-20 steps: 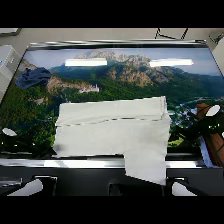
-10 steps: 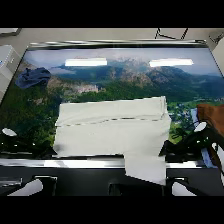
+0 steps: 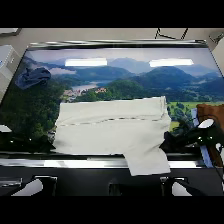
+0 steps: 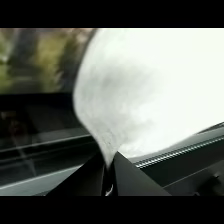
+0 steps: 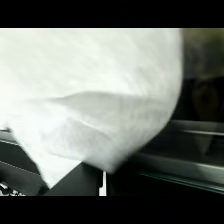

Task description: Fold the clothes and pants, and hang the long-sleeved shirts on hangers.

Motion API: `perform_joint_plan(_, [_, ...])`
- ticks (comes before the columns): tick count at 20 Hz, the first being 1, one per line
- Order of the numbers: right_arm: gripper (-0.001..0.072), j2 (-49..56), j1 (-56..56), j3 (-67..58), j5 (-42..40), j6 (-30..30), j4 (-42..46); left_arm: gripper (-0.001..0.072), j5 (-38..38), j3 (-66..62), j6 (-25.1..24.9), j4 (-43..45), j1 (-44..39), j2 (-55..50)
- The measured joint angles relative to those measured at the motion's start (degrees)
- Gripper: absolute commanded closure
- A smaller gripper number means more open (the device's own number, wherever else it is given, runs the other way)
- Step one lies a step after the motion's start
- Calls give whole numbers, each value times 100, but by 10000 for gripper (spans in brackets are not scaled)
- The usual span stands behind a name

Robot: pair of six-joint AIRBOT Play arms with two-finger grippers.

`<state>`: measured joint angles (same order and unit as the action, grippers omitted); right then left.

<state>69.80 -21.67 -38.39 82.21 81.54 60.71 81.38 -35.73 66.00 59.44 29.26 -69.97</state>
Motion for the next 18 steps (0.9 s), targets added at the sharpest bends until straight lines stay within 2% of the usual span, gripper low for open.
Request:
perform_joint_plan(3, [666,-81,85,-876,39,170,-131,688,114,-684,164,-549,-79,-90])
perform_joint_plan(6, [666,275,400,-1910,-254,363,-221,688,-9,-1528,369,-881,-345,-531])
perform_joint_plan(13, [665,2146,763,-4295,-1233,905,-476,687,-146,-3945,1115,-1132,-713,-2391])
perform_joint_plan(18, [663,3128,789,-4809,-1823,1064,-1040,675,-256,-5154,1353,-1134,-1019,-3593])
